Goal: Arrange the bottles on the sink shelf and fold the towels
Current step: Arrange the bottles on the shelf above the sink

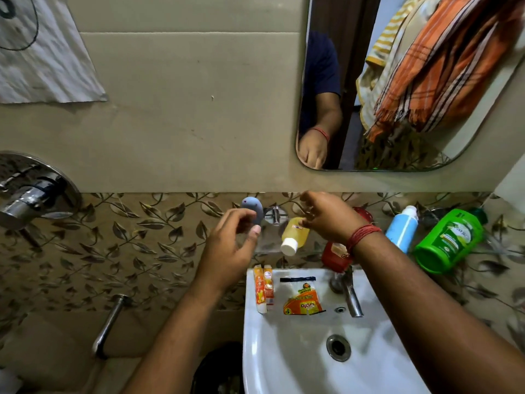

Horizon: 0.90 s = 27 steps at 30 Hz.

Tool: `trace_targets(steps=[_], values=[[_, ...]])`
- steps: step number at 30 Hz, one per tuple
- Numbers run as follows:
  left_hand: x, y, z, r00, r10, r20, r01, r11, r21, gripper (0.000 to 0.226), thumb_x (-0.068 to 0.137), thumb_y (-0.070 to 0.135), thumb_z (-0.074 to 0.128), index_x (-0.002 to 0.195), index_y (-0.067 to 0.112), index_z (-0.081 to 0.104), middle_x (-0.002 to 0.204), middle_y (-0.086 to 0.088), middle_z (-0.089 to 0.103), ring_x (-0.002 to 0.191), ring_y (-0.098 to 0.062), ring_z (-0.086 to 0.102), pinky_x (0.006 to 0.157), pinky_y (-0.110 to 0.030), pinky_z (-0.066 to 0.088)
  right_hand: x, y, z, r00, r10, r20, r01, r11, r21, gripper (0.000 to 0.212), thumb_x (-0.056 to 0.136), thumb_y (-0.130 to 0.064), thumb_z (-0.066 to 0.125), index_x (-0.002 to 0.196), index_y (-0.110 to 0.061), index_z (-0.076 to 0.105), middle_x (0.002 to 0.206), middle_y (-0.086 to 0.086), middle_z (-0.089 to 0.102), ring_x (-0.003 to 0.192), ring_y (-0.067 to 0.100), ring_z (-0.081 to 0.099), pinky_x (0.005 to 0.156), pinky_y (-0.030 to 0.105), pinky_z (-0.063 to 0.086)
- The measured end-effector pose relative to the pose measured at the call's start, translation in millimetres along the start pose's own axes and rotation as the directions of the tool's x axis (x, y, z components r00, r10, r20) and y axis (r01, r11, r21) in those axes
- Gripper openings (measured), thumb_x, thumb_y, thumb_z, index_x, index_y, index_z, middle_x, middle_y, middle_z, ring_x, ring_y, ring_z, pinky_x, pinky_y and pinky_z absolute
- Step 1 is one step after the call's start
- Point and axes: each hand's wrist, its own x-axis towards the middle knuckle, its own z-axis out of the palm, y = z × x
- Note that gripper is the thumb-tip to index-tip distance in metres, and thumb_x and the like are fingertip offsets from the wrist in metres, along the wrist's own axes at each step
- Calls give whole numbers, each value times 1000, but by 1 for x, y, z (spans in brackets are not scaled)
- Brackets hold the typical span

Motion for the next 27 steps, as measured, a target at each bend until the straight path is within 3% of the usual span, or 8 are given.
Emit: trace_targets(steps=[3,5,8,11,17,22,27], values=[[5,19,24,965,-70,252,59,997,50,30,101,34,54,131,35,52,132,15,51,119,-1,49,93,-26,47,-5,6,-1,996,46,76,-41,997,-69,49,87,-26,74,130,-9,56,126,13,63,112,28,60,93,38,51],[12,26,40,938,-123,324,93,990,107,35,103,33,50,138,33,48,140,9,49,120,-5,45,93,-31,46,-7,5,2,993,65,100,-57,995,-85,43,89,-26,71,127,-10,57,121,13,65,104,27,61,83,30,48],[26,30,62,937,-188,295,143,975,169,36,105,25,47,140,27,49,144,0,52,119,-10,49,86,-27,40,-5,0,11,991,80,108,-70,993,-95,34,94,-19,64,125,-7,59,118,15,66,104,29,62,80,32,47],[39,29,79,913,-306,269,216,923,319,38,104,24,47,142,20,47,144,-7,53,126,-22,53,91,-33,45,1,-6,16,988,96,117,-83,990,-115,25,96,-9,57,120,-4,59,117,17,65,105,31,63,77,30,45],[54,25,92,857,-448,254,311,844,438,33,97,13,51,129,16,55,116,-12,66,100,-27,64,87,-48,57,8,-7,21,981,140,137,-128,987,-94,27,94,-14,60,120,-4,57,115,16,65,88,27,57,71,29,41],[58,22,90,846,-476,242,387,859,335,34,99,13,55,133,14,56,112,-11,66,96,-24,65,82,-41,57,13,-2,21,973,179,145,-186,982,33,31,92,-13,63,121,-6,54,115,13,64,85,22,52,68,30,42],[57,26,86,909,-403,102,394,914,97,39,95,7,63,133,12,59,117,-4,68,97,-15,61,79,-33,53,12,8,17,972,224,71,-235,925,300,46,86,-16,71,126,-9,49,116,12,63,100,27,63,78,38,55]])
